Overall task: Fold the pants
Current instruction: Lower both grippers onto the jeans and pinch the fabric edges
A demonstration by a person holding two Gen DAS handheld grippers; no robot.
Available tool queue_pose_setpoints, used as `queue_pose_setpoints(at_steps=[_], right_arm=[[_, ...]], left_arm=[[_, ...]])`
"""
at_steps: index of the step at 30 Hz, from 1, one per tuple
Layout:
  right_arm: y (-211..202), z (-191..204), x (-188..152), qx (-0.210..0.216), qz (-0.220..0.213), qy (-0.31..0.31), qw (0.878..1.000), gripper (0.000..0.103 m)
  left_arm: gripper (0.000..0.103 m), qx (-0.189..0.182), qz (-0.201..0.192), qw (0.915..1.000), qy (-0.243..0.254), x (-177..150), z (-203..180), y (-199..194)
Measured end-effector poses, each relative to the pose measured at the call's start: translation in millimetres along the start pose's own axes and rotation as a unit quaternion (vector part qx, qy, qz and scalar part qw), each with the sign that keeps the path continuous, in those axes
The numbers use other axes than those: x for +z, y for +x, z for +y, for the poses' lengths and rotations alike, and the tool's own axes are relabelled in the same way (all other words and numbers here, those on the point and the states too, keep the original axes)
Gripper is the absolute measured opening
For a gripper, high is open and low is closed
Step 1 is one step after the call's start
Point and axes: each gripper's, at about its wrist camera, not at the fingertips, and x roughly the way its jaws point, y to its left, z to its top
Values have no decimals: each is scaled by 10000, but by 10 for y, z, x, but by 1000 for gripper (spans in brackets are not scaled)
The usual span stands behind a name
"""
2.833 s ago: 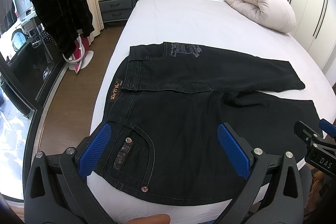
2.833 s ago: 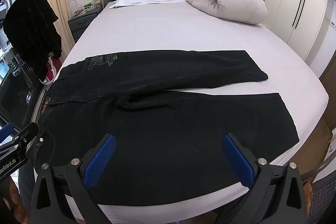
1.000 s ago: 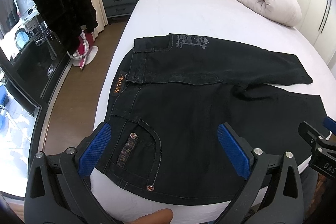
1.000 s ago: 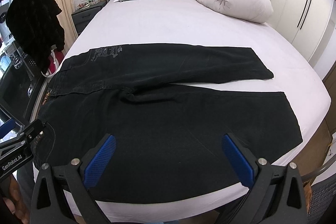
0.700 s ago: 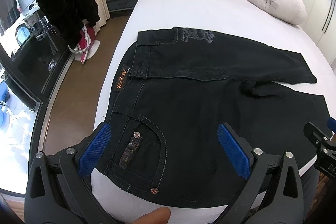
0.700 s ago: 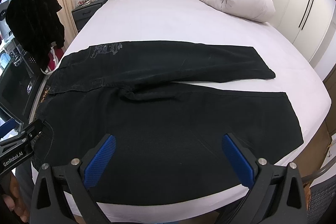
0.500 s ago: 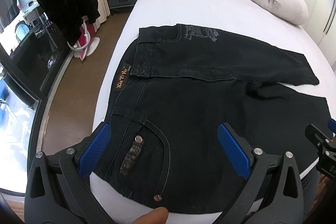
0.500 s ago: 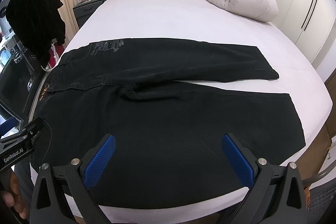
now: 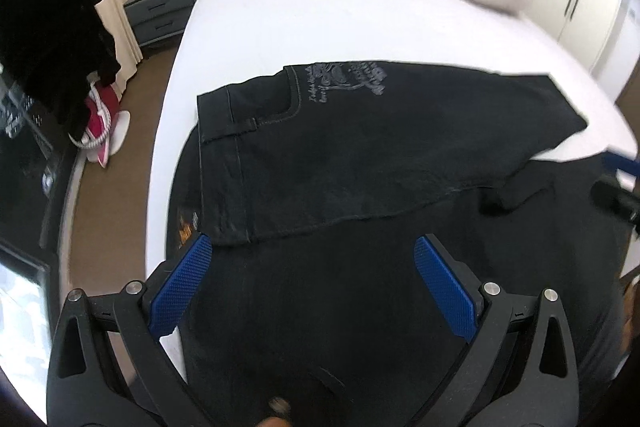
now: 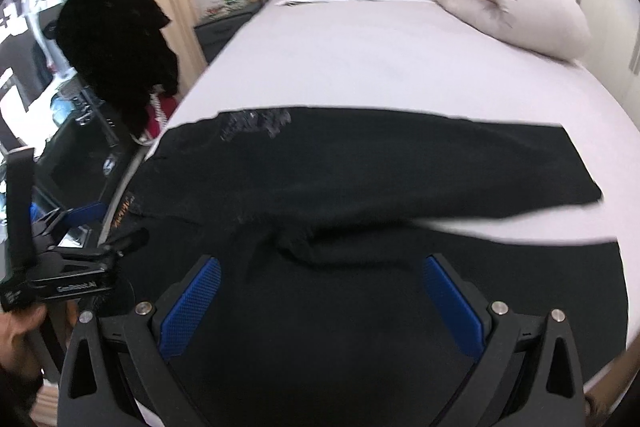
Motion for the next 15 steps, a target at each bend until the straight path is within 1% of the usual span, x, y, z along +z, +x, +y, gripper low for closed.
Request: queue_pose_setpoints(at_steps=[1, 4, 5, 6, 7, 8, 9, 10, 11, 13, 14, 15], right_arm=[[46, -23, 55, 40, -22, -122, 9999, 103], [191, -92, 211, 241, -46, -451, 9987, 95], [248, -118, 267, 367, -39, -551, 9978, 93], [321, -149, 332, 519, -28, -667, 9964, 89], [363, -174, 377, 625, -13, -750, 9952, 84], [415, -193, 424, 709, 12, -841, 9939, 82], [468, -218, 471, 828, 38, -937, 9921, 80], [514, -247, 510, 954, 44, -1010, 9903, 78], [577, -285, 562, 1091, 49, -1074, 9882, 78], [668, -341, 625, 1270, 66, -1126, 9855, 78], [725, -375, 661, 1350, 65, -1163, 9840, 78], [761, -398, 681, 1404, 71, -1190, 9829, 77]], left_arm=[[103, 49, 27, 10000, 44, 103, 36, 59], [103, 54, -77, 10000, 6, 456, 227, 214], [103, -19, -134, 9999, 94, 646, 309, 314], [103, -136, -148, 9996, 199, 779, 357, 382], [103, -273, -135, 9989, 370, 952, 408, 488], [103, -339, -91, 9973, 638, 1147, 445, 630], [103, -385, -30, 9956, 852, 1285, 458, 738], [103, -508, 59, 9932, 1048, 1403, 474, 857], [103, -694, 197, 9901, 1207, 1510, 489, 989], [101, -1184, 558, 9815, 1400, 1700, 528, 1280], [99, -1278, 706, 9772, 1540, 1781, 541, 1436], [98, -1302, 786, 9751, 1616, 1779, 530, 1515]])
